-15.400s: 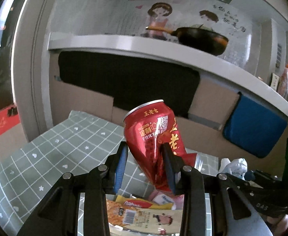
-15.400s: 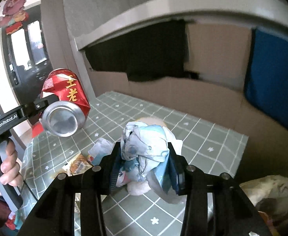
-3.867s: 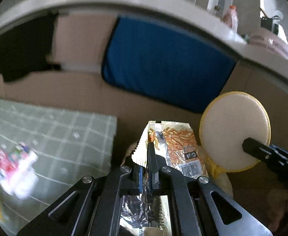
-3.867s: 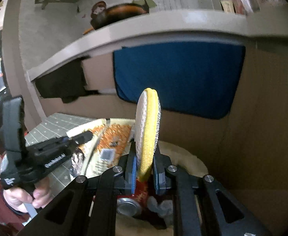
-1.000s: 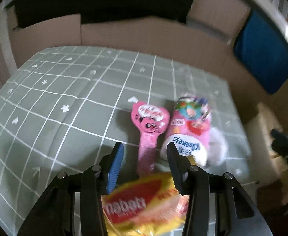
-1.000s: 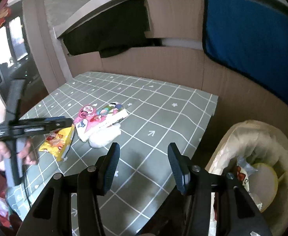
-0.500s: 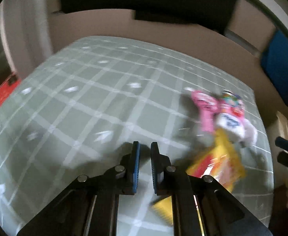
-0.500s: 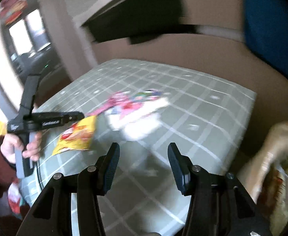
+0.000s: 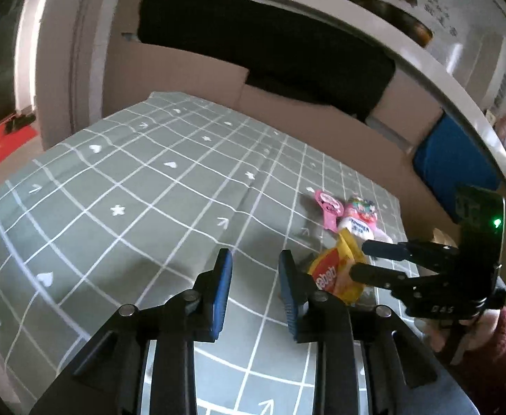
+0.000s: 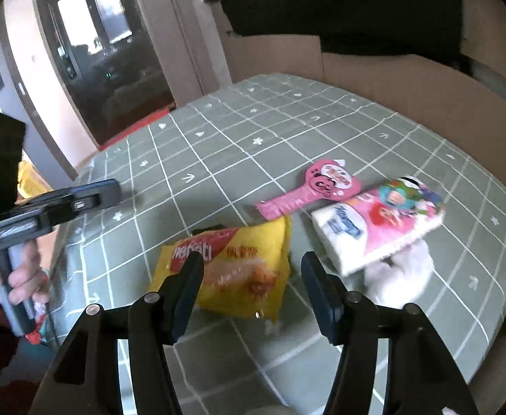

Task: Collect trash
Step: 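Grasp the yellow Nabati wafer packet with the right tool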

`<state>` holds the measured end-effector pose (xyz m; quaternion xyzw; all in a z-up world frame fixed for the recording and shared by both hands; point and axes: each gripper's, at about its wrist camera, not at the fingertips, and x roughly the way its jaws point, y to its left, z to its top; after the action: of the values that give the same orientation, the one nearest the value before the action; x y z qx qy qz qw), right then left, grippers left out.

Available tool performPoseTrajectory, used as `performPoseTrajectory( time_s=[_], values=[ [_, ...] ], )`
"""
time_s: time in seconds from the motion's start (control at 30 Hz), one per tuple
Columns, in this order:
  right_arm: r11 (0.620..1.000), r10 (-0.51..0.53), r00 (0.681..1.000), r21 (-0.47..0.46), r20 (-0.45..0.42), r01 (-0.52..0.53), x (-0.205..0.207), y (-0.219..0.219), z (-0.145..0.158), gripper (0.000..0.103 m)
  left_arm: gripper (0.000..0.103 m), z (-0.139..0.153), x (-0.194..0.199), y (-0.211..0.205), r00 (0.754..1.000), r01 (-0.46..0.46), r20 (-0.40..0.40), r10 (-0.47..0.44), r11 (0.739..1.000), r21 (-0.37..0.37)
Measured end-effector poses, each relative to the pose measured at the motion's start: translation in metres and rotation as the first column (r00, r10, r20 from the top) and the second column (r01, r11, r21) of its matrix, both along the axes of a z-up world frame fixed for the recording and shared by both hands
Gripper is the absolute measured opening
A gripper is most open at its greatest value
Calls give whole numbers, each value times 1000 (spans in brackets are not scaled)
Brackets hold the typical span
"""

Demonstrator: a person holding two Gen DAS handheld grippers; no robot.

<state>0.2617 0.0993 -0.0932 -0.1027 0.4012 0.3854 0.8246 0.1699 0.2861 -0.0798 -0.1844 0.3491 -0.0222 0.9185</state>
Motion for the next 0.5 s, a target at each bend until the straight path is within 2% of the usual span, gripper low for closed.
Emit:
performPoseTrajectory(
  time_s=[0.1, 0.17, 0.27, 0.33, 0.5],
  values=[
    [998, 42, 996, -40, 75, -39, -2, 14, 6, 56, 32, -1, -10, 12, 999, -45, 5, 46, 997, -59],
    [997, 74, 992, -28, 98, -72, 0, 20, 12, 57, 33, -4, -17, 17, 998, -63, 3, 63, 995, -77],
    [988, 154, 986, 8, 61, -154, 10, 34, 12, 65, 33, -10, -25, 19, 997, -74, -16, 73, 993, -88],
    [984, 178, 984, 7, 7, -178, 21, 42, 4, 65, 33, -13, -28, 20, 997, -81, -27, 78, 992, -92],
    [990, 139, 982, 44, -130, -135, 31, 17, -12, 65, 33, -16, -35, 24, 996, -88, -35, 84, 990, -107]
  ],
)
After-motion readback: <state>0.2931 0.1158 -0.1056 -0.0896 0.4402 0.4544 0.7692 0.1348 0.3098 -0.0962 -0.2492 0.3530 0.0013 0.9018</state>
